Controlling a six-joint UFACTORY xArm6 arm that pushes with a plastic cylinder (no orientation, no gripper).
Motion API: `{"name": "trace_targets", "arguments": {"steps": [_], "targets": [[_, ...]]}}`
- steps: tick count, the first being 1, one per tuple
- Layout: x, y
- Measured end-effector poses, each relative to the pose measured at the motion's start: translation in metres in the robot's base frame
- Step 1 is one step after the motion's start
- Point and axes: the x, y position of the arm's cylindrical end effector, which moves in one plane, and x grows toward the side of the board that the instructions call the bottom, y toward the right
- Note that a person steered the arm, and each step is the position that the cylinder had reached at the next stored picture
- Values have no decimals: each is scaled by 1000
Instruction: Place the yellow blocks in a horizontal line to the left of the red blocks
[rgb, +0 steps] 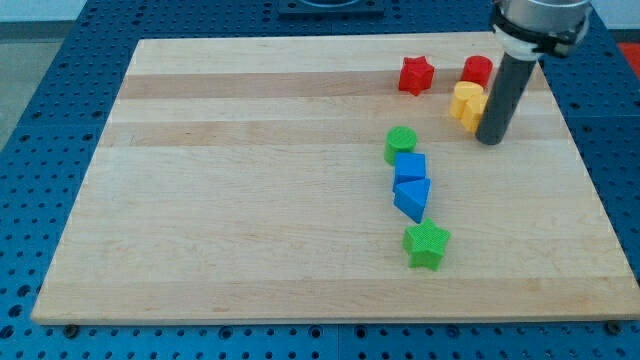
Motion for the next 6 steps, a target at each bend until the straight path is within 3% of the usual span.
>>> {"name": "trace_targets", "arguments": {"steps": [1,2,3,4,6], "targets": [[13,15],[-10,36],[-39,38],[-38,12],[-47,14]]}}
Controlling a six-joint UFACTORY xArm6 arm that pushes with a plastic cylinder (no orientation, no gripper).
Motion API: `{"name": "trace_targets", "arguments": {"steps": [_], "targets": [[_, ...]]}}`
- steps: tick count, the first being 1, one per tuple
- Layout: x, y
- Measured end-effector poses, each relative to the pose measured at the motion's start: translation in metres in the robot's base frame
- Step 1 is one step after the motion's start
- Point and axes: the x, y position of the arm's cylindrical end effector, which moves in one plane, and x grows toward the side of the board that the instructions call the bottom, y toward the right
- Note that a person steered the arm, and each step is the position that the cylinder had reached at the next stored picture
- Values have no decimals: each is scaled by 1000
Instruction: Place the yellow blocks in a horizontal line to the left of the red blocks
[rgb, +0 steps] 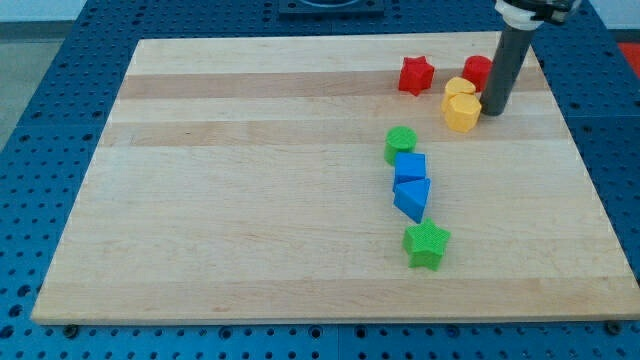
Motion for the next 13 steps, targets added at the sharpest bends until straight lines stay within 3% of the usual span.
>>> {"name": "trace_targets", "arguments": {"steps": [1,3,5,6,7,10,11,12,13], "targets": [[-15,-1],[-5,-131],[1,-160],[-31,-163],[-22,-163],[0,-35],[13,39],[42,35],[34,-47]]}}
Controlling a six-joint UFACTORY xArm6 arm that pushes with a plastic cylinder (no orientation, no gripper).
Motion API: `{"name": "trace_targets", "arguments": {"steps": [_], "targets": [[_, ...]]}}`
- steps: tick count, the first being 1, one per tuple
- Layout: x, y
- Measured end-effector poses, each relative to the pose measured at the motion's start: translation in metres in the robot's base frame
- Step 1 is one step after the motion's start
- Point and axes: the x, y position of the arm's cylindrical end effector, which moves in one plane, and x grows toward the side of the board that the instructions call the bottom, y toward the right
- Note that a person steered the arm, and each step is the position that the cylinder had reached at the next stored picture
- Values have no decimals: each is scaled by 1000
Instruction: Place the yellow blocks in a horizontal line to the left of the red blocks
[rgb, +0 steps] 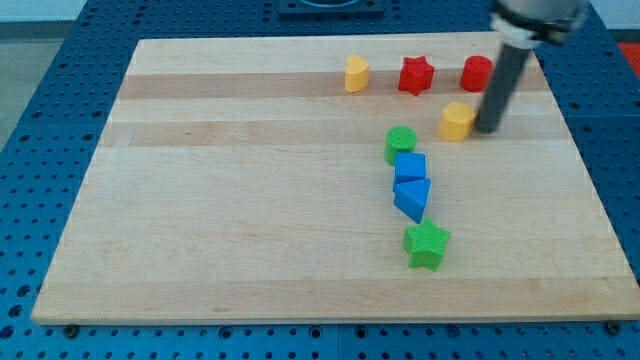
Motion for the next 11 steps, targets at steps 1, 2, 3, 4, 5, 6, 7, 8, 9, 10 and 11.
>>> {"name": "trace_targets", "arguments": {"steps": [1,2,3,4,5,6,7,8,9,10,11], "targets": [[-6,-35],[-6,-24],[5,-19],[2,-56],[-5,-114],[-5,-164],[-3,-196],[36,-181],[20,-210],[-24,-212],[4,-174]]}}
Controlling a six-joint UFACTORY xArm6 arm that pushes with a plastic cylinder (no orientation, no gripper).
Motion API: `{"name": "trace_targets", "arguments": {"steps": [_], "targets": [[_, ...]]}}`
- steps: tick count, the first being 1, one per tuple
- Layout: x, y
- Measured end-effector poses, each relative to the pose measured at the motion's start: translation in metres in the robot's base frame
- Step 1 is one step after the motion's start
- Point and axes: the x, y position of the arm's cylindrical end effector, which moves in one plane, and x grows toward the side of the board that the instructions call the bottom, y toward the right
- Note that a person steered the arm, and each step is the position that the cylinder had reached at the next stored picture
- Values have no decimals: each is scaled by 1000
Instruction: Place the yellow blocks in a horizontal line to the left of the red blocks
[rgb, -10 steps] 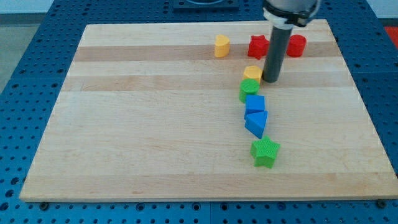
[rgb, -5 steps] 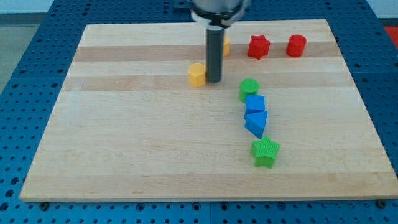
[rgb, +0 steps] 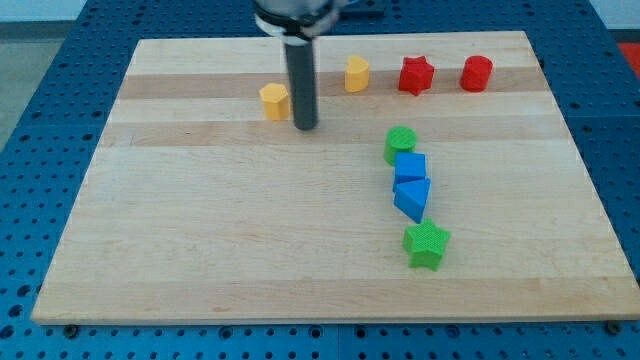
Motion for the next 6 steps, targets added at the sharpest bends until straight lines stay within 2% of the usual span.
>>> {"name": "trace_targets", "arguments": {"steps": [1,2,3,4,6], "targets": [[8,3],[10,-18],[6,-45],[-13,-43],[-11,-75]]}}
